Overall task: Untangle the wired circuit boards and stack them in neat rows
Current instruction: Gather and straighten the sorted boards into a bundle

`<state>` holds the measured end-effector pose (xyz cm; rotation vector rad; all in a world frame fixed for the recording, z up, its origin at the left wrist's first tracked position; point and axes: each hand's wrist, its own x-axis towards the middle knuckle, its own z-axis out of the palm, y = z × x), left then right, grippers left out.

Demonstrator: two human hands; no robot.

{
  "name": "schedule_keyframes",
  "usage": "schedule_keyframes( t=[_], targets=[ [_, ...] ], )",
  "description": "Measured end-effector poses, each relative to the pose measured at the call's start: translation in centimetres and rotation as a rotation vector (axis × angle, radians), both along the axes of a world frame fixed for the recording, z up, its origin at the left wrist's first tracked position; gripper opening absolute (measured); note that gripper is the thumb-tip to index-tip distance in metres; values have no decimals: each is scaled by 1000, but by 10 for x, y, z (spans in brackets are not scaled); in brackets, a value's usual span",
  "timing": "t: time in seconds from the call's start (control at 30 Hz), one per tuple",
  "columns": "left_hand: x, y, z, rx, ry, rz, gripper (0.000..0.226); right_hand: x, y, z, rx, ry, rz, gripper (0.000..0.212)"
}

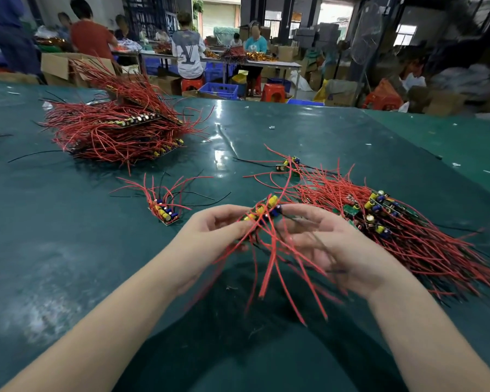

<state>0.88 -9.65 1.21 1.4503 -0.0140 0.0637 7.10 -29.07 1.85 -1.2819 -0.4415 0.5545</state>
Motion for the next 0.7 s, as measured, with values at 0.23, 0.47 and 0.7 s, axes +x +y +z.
schedule_keyframes(
  t=[0.23,0.47,0.7],
  targets=[
    [-3,-4,-2,338,-72,51,9,-11,4,9,-137,15,-66,48],
    [-4,-2,-3,384,-99,74,6,-14,7,2,-209,-142,-123,15],
    [-6,-2,-1,217,-76,14,17,-15,9,3,-169,-92,-107,18]
  ],
)
